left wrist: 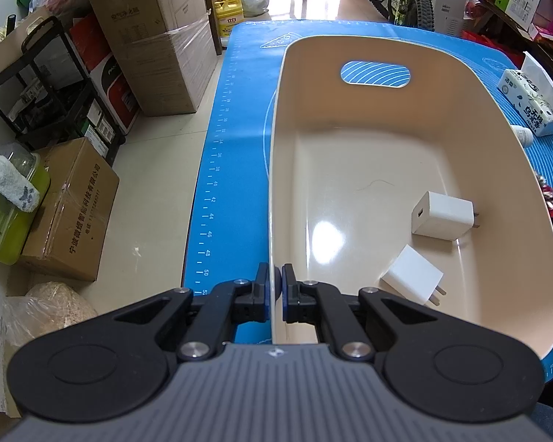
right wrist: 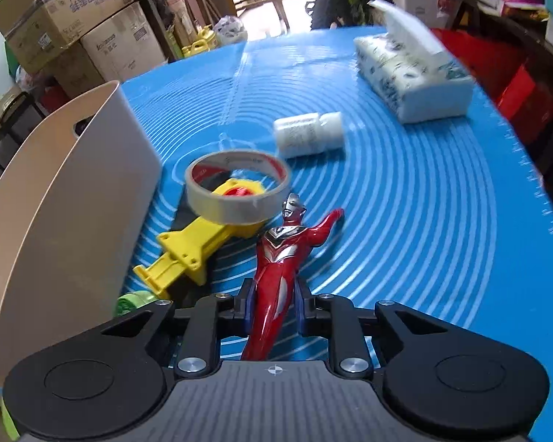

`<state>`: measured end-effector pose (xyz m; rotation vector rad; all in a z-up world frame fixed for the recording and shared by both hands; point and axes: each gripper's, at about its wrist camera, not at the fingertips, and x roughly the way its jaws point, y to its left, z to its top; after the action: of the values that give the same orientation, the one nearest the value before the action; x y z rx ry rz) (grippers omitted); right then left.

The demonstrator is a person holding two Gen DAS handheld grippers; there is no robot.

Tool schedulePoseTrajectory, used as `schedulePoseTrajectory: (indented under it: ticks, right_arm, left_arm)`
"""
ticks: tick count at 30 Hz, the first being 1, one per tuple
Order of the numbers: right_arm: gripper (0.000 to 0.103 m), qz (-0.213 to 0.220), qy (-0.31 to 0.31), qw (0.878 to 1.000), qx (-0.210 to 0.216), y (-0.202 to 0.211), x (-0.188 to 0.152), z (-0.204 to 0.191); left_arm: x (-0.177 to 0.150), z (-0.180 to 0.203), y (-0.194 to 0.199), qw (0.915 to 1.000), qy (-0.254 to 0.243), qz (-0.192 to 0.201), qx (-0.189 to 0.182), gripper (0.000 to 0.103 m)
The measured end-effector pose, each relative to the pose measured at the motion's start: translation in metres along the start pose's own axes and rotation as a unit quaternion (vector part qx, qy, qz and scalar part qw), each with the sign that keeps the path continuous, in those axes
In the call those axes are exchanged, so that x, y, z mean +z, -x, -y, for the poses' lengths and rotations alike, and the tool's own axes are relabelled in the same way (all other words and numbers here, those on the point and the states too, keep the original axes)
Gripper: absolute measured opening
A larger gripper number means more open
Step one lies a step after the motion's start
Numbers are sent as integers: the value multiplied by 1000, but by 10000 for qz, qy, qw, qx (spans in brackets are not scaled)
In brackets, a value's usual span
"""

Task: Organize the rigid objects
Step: 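Carry the red figure into the basket with the right tool and release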

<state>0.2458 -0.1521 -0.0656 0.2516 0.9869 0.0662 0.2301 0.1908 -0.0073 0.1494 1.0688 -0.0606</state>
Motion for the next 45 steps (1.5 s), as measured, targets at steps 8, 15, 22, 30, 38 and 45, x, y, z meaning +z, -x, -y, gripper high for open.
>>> schedulePoseTrajectory:
  ticks: [8,15,22,30,38,45]
  right_arm:
    - [30,506,-56,9987,89,34,12,9]
    - [30,1141,155,9924,440,70,42,-16]
    - [30,1517,520,9814,1052,83,74,-74]
    - [30,1391,1163,9704,1596,68,75,-154]
    - [30,871,1513,9732,1498,31,48,-191]
    - [30,515,1937,9715,1268,11,33,-200]
  left_arm:
    - [0,1,0,10000,-18,0,10,7]
    - [0,1,0,10000,-22,0,13,7]
    - [0,0,-1,10000,-21,-4,24,7]
    - [0,0,-1,10000,-25,1,28,7]
    - [0,0,-1,10000,-41,10,19,7]
    - [1,1,-1,10000,-94,-26,10,7]
